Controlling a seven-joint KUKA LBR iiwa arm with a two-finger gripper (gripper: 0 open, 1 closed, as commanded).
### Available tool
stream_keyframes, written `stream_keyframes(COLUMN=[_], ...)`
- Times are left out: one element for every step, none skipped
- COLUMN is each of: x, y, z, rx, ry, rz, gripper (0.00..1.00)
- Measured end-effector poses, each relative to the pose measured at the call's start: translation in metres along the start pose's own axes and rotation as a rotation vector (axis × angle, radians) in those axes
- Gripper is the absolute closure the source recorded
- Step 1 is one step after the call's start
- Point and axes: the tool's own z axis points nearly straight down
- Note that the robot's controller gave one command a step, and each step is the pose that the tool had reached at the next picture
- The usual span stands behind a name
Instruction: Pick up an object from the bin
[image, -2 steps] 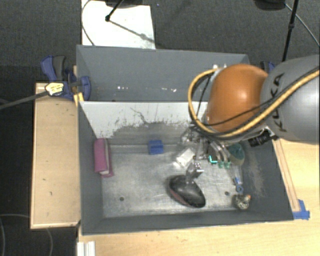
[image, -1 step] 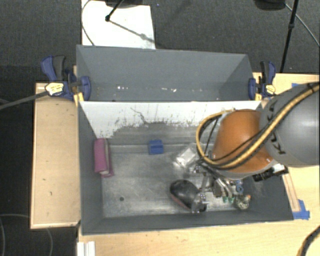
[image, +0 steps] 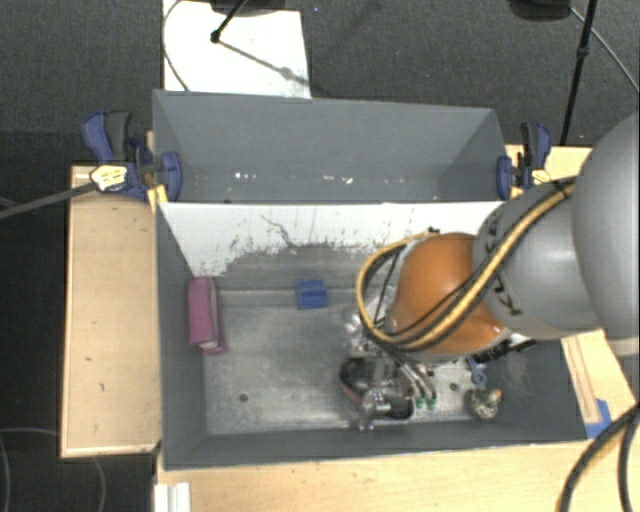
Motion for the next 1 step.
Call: stream_keyframes(x=[-0.0006], y=[-0.001], z=[-0.0023], rx=[0.0], ry=[-0.002], rz=[0.005], gripper=[1.0])
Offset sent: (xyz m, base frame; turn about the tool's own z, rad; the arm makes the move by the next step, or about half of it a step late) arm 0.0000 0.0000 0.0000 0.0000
